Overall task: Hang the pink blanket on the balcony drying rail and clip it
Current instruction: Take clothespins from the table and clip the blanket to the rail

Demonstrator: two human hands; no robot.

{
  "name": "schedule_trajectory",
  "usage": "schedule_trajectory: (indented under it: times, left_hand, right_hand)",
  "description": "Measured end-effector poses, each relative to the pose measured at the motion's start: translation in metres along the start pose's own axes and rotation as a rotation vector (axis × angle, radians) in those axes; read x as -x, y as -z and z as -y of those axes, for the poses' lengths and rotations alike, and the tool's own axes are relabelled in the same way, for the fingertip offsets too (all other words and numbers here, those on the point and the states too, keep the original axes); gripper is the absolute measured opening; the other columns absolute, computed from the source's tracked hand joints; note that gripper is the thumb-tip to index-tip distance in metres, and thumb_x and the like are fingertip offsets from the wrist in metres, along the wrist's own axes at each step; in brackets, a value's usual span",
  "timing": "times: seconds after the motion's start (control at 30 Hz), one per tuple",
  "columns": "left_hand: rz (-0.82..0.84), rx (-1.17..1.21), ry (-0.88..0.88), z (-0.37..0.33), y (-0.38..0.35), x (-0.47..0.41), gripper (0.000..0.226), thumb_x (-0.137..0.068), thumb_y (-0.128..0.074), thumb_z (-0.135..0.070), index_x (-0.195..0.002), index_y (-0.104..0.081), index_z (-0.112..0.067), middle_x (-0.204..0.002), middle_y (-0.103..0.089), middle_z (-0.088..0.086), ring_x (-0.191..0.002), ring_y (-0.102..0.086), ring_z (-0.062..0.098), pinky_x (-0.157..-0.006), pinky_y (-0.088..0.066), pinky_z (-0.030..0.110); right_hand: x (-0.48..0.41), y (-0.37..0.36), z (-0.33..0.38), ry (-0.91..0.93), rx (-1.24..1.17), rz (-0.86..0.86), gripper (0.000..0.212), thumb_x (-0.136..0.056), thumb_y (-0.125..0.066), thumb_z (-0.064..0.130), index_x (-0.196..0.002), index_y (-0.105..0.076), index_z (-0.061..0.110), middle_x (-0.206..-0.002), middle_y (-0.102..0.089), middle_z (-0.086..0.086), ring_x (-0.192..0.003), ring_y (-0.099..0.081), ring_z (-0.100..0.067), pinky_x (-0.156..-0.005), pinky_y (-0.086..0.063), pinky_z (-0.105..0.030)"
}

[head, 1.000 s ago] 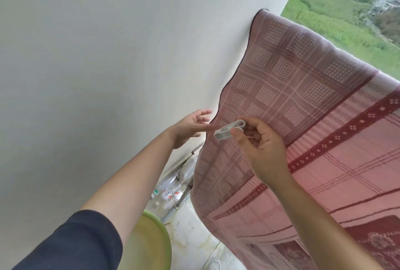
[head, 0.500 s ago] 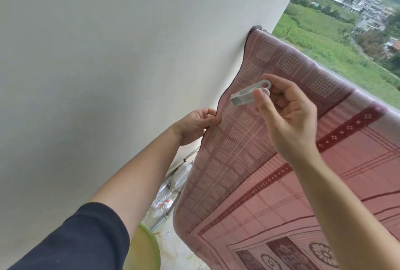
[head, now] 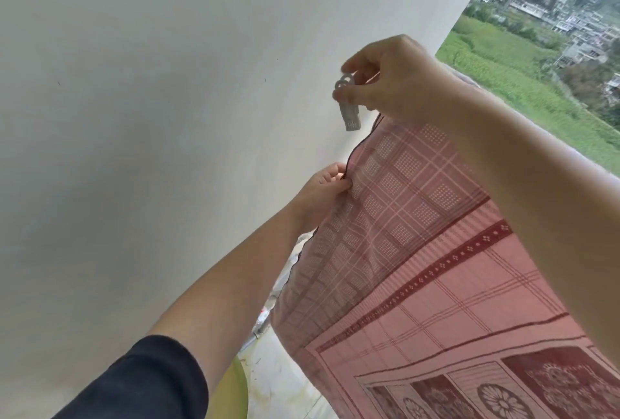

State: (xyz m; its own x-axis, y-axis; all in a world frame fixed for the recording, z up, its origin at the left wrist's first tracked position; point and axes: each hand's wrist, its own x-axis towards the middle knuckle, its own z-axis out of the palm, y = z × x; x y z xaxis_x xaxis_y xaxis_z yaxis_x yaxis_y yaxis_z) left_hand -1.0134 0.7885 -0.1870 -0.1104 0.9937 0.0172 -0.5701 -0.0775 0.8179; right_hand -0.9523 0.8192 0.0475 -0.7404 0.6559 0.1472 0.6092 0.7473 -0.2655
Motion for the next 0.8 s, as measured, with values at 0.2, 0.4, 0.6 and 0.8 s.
schedule_trajectory:
  times: [0.2, 0.4, 0.6, 0.8]
  left_hand:
    - [-0.032, 0.207, 0.032, 0.001, -0.015, -0.004, 0.023, -0.087, -0.056, -0.014, -0.105, -0.064, -0.002, -0.099, -0.063, 0.018, -0.094, -0.061, 0.032, -0.083, -0.053, 0.041]
    - [-0.032, 0.366, -0.056, 0.007, -0.006, 0.004, 0.026, -0.093, -0.064, -0.015, -0.116, -0.066, -0.002, -0.108, -0.069, 0.015, -0.096, -0.067, 0.028, -0.084, -0.055, 0.039]
    - [-0.078, 0.331, -0.029, -0.003, -0.007, 0.008, 0.043, -0.093, -0.062, -0.010, -0.129, -0.052, 0.010, -0.115, -0.062, 0.021, -0.099, -0.063, 0.030, -0.086, -0.055, 0.039]
    - [-0.072, 0.329, -0.016, -0.006, -0.010, 0.009, 0.041, -0.095, -0.058, -0.009, -0.130, -0.050, 0.012, -0.118, -0.060, 0.022, -0.098, -0.064, 0.028, -0.083, -0.057, 0.037]
  right_hand:
    - [-0.040, -0.006, 0.011, -0.077, 0.268, 0.227, 0.026, -0.076, -0.081, 0.036, -0.096, -0.079, 0.021, -0.107, -0.075, -0.007, -0.066, -0.062, -0.015, -0.090, -0.057, -0.044]
    - [-0.049, -0.021, 0.004, -0.064, 0.257, 0.289, 0.026, -0.072, -0.086, 0.037, -0.095, -0.079, 0.027, -0.078, -0.073, 0.006, -0.077, -0.068, -0.011, -0.066, -0.050, -0.021]
    - [-0.048, -0.037, -0.008, -0.001, 0.232, 0.365, 0.025, -0.070, -0.088, 0.030, -0.093, -0.080, 0.027, -0.091, -0.075, 0.006, -0.087, -0.070, -0.010, -0.081, -0.056, -0.027]
    - [-0.049, -0.037, -0.009, 0.026, 0.132, 0.393, 0.020, -0.069, -0.089, 0.032, -0.087, -0.080, 0.029, -0.076, -0.076, 0.007, -0.072, -0.071, -0.006, -0.061, -0.048, -0.016]
